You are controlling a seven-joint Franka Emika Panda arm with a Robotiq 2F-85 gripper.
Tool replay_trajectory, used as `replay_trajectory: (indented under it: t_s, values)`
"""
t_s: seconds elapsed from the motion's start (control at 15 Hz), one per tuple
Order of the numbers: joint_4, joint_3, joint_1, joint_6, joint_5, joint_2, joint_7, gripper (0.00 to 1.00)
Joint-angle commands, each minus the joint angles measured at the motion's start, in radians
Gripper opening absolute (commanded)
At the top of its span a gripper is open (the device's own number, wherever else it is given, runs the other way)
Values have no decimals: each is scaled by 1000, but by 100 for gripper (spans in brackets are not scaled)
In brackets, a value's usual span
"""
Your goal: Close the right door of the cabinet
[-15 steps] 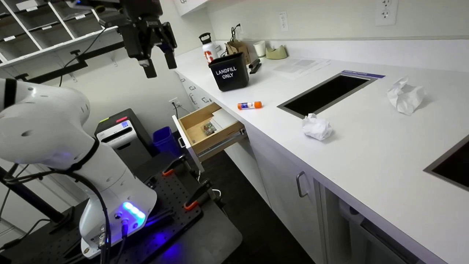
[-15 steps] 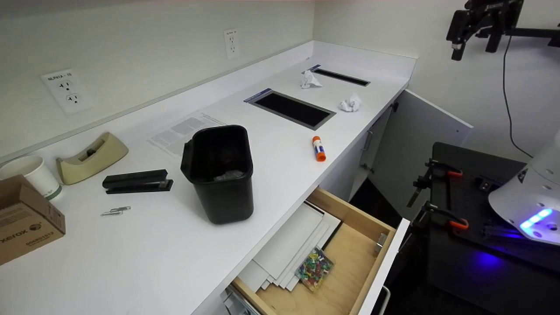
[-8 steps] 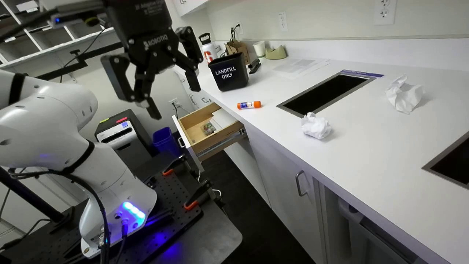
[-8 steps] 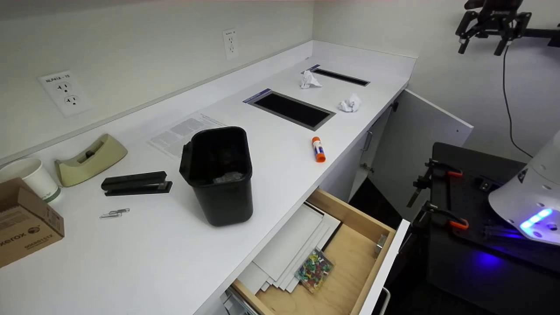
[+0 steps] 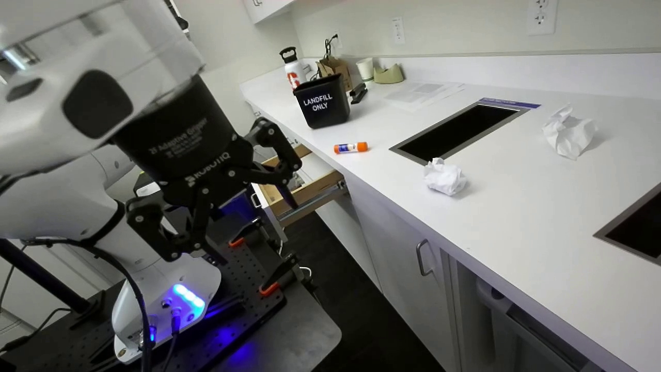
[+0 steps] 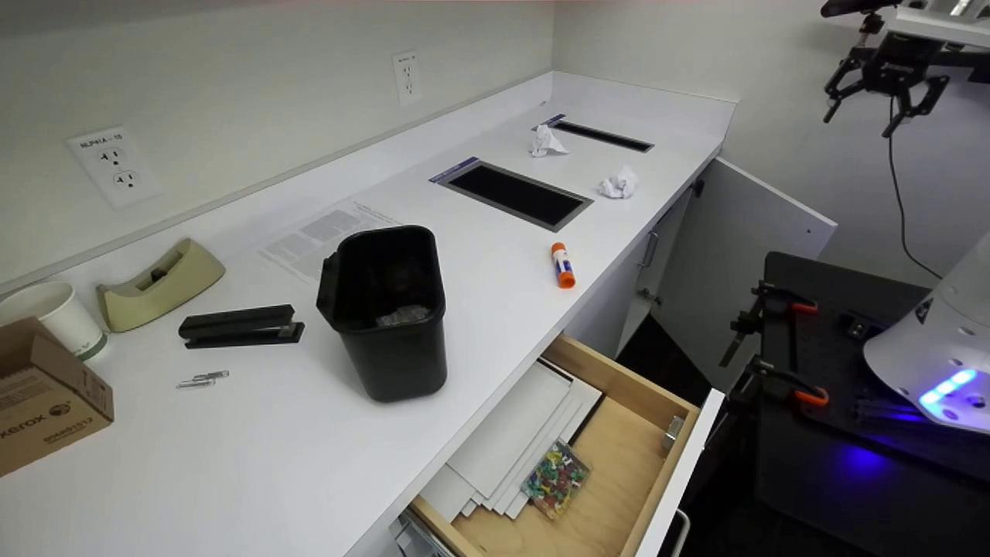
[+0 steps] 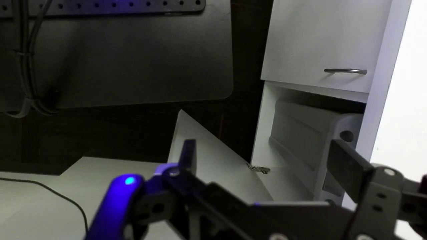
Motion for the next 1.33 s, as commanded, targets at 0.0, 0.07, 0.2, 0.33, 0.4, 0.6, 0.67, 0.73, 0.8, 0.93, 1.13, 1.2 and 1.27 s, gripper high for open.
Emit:
replay_trajectory:
  t_s: [0.0,0.07,0.2,0.33,0.4,0.6,0.67,0.73,0.8,0.93,1.13,1.2,1.27]
  values:
    - [2,47,-43,0,30,10,-24,100]
    - [3,52,-42,-1,31,10,-23,100]
    - [3,58,-41,-1,31,9,-22,100]
    - [29,51,-49,-9,37,43,-6,100]
    - [49,33,-63,9,47,77,-1,100]
    - [118,-26,-110,14,113,196,-13,100]
    - [140,-50,-124,24,145,236,-21,100]
    - [162,-75,-137,37,182,280,-25,100]
    - [186,-97,-143,38,222,319,-34,100]
    - [222,-145,-153,82,322,399,-59,100]
    - [280,-206,-141,129,498,530,-119,74]
    - [295,-217,-140,140,549,566,-131,74]
    - [312,-225,-142,153,595,605,-137,68]
